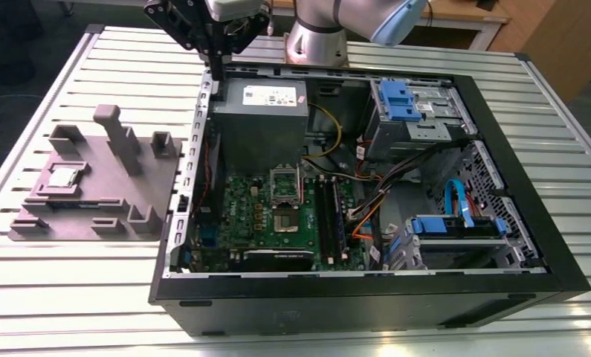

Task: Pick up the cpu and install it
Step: 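Reach for the cpu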

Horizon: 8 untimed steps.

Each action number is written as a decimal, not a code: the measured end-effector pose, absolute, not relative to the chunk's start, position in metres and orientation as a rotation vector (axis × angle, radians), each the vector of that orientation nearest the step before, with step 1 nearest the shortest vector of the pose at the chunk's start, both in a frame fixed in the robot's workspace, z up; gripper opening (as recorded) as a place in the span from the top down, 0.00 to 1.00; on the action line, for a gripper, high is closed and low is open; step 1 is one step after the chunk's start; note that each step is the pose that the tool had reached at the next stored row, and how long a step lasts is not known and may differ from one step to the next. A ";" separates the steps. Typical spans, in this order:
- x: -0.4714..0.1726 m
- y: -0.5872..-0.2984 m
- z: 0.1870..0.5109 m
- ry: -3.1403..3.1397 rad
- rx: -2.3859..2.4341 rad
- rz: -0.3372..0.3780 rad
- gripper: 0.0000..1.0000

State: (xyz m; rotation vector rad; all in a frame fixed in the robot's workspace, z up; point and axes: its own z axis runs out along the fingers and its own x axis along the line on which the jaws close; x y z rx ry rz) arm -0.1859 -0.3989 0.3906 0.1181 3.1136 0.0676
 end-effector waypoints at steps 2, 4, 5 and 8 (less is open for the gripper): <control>-0.186 -0.399 0.391 3.114 0.118 0.068 0.90; -0.187 -0.399 0.391 3.114 0.118 0.068 0.90; -0.187 -0.399 0.391 3.114 0.118 0.068 0.90; -0.188 -0.399 0.391 3.114 0.118 0.068 0.90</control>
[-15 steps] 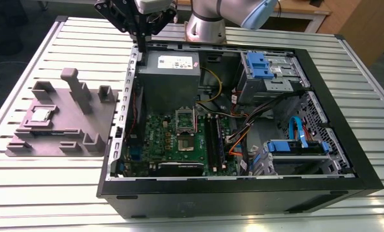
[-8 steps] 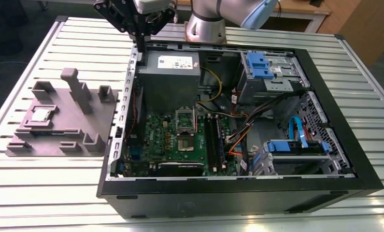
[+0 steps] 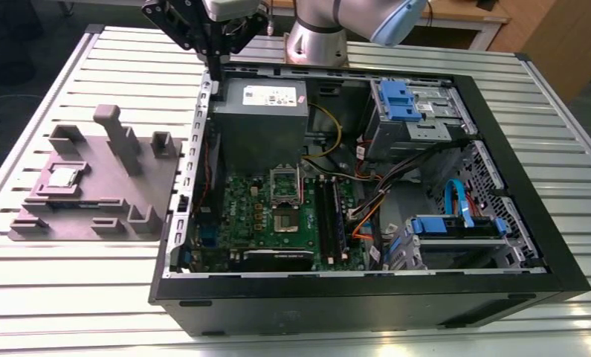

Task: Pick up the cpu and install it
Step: 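Reach for the cpu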

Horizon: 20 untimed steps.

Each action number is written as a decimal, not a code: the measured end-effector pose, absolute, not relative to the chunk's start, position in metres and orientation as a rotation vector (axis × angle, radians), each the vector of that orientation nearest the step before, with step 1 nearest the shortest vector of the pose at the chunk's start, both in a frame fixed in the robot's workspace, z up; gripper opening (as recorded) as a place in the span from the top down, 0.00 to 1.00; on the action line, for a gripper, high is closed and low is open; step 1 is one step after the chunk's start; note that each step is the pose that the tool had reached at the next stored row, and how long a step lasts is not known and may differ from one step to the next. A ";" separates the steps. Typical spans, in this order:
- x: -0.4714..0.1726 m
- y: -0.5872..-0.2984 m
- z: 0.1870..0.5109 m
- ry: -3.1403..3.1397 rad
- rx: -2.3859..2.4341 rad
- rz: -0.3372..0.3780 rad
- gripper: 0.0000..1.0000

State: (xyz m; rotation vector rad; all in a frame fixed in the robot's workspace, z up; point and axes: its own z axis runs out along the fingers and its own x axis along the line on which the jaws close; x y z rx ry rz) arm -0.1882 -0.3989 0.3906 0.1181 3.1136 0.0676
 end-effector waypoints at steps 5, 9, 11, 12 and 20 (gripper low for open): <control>-0.190 -0.399 0.391 3.114 0.118 0.068 0.90; -0.192 -0.399 0.391 3.114 0.118 0.068 0.90; -0.193 -0.399 0.391 3.114 0.118 0.068 0.90; -0.193 -0.399 0.391 3.114 0.118 0.068 0.90; -0.195 -0.399 0.391 3.114 0.118 0.068 0.90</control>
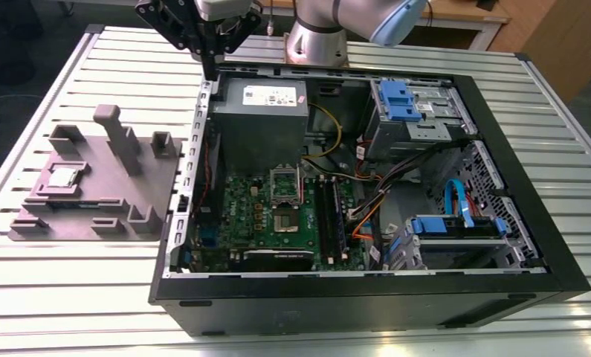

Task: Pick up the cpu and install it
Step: 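Reach for the cpu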

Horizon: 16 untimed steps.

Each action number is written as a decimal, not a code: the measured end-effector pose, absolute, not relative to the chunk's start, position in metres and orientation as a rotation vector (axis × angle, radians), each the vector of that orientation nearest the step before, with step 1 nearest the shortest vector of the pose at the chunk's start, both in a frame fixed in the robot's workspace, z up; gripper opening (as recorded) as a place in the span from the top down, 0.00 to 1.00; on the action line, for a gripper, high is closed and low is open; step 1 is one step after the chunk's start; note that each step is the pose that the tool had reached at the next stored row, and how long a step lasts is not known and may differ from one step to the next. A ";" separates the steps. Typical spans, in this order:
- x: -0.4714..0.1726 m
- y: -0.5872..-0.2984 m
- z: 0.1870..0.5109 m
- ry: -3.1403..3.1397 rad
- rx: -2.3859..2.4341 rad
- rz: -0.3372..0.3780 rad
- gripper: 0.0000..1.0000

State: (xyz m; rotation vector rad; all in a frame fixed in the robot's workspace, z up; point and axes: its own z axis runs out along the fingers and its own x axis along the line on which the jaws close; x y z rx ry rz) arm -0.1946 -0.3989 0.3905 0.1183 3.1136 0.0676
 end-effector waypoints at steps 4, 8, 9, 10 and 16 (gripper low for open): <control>-0.196 -0.399 0.391 3.114 0.118 0.068 0.90; -0.197 -0.399 0.391 3.114 0.118 0.068 0.90; -0.197 -0.399 0.391 3.114 0.118 0.068 0.90; -0.198 -0.399 0.391 3.114 0.118 0.068 0.90; -0.200 -0.399 0.391 3.114 0.118 0.068 0.90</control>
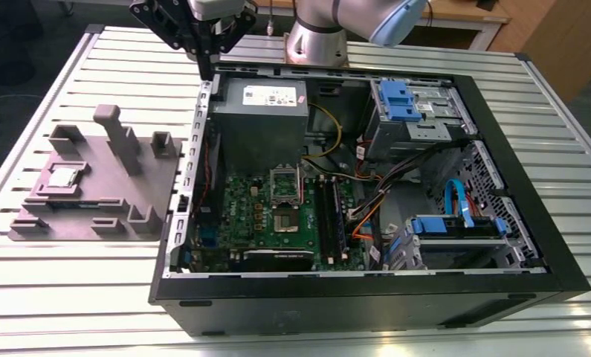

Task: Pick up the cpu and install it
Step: 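Reach for the cpu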

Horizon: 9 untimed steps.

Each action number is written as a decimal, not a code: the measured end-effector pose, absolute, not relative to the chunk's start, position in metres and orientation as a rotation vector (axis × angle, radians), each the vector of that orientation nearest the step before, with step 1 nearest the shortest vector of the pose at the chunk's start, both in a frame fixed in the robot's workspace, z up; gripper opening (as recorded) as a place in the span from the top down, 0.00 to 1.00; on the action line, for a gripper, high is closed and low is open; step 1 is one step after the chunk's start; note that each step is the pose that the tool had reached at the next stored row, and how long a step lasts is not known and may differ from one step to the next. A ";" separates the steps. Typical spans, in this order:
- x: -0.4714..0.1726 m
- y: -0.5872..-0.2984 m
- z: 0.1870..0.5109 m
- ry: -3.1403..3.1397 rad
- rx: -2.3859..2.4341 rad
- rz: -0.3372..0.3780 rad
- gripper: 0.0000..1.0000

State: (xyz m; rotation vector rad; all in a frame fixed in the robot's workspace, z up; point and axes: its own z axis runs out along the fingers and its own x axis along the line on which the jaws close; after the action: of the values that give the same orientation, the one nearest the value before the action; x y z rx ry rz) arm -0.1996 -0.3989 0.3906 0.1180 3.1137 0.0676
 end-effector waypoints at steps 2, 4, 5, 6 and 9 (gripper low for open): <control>-0.200 -0.399 0.391 3.114 0.118 0.068 0.90; -0.201 -0.399 0.391 3.114 0.118 0.068 0.90; -0.202 -0.399 0.391 3.114 0.118 0.068 0.90; -0.202 -0.399 0.391 3.114 0.118 0.068 0.90; -0.205 -0.399 0.391 3.114 0.118 0.067 0.90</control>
State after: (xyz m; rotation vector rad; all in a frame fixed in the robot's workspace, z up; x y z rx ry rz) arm -0.2047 -0.3990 0.3906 0.1181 3.1137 0.0675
